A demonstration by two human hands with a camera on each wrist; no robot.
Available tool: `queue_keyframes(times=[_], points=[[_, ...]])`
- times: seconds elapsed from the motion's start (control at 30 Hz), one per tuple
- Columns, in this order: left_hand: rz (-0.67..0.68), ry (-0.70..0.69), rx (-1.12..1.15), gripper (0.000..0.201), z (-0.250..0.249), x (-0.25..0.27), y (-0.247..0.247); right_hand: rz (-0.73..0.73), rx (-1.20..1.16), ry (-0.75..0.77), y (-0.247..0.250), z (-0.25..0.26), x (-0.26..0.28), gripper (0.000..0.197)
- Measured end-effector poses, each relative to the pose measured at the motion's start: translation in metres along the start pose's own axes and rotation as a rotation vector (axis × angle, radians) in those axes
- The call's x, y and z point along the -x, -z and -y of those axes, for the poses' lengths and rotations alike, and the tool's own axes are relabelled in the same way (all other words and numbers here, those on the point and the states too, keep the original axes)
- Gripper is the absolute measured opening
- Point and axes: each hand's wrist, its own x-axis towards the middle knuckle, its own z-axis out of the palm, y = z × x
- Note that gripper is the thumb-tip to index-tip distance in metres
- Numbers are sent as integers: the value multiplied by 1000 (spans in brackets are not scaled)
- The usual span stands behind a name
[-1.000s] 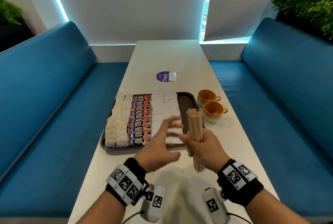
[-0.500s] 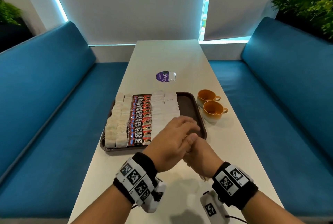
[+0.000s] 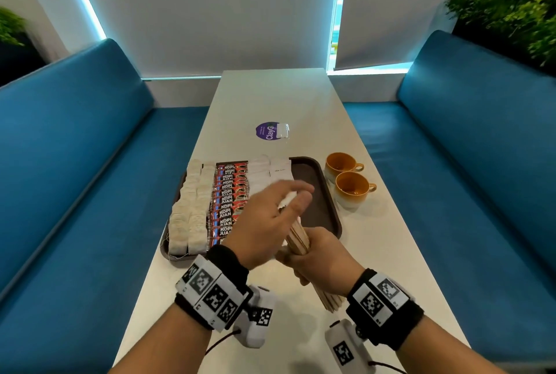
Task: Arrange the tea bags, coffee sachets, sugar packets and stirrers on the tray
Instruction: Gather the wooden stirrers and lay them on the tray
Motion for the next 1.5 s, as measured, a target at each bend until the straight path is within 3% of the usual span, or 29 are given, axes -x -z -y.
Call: queue_keyframes(times=[0.07,0.13,0.17,0.23,0.33,0.4,0.47,0.57,0.63,0.73,0.87,1.1,1.3,1.37,1.43,1.5], points=[[183,-45,-166,42,-2,2,-7,-17,94,17,-1,-6,-4,5],[237,-93,-231,40,-1,5,-13,-49,173,43,-7,-9,-10,13],[229,-85,-195,37,0,5,-14,-54,181,38,-10,-9,-12,7],[133,-24,7,34,3,6,-12,-84,107,15,-11,-9,-11,11],[-3,77,403,44,12,11,-13,-118,-287,56,2,0,-3,19],[65,143,565,50,21,18,-16,-185,-424,163,14,9,4,23],[223,226,675,59,30,31,-21,-239,-449,250,23,18,8,26],[416,294,555,66,37,46,-32,-254,-471,337,31,27,9,29],[456,294,538,47,37,49,-42,-222,-481,376,30,33,11,31],[403,311,538,10,31,46,-53,-197,-419,395,19,35,12,34],[359,372,537,31,29,44,-57,-246,-407,354,15,35,9,29],[157,533,609,28,27,31,-56,-156,-315,202,5,9,-10,40],[159,604,521,14,36,16,-58,-189,-163,64,2,5,-33,22],[258,544,409,2,38,10,-53,-189,-164,20,6,3,-49,18],[320,526,237,26,46,6,-47,-213,-209,-22,16,5,-67,16],[273,489,4,39,58,3,-41,-261,-282,-93,31,4,-90,15]])
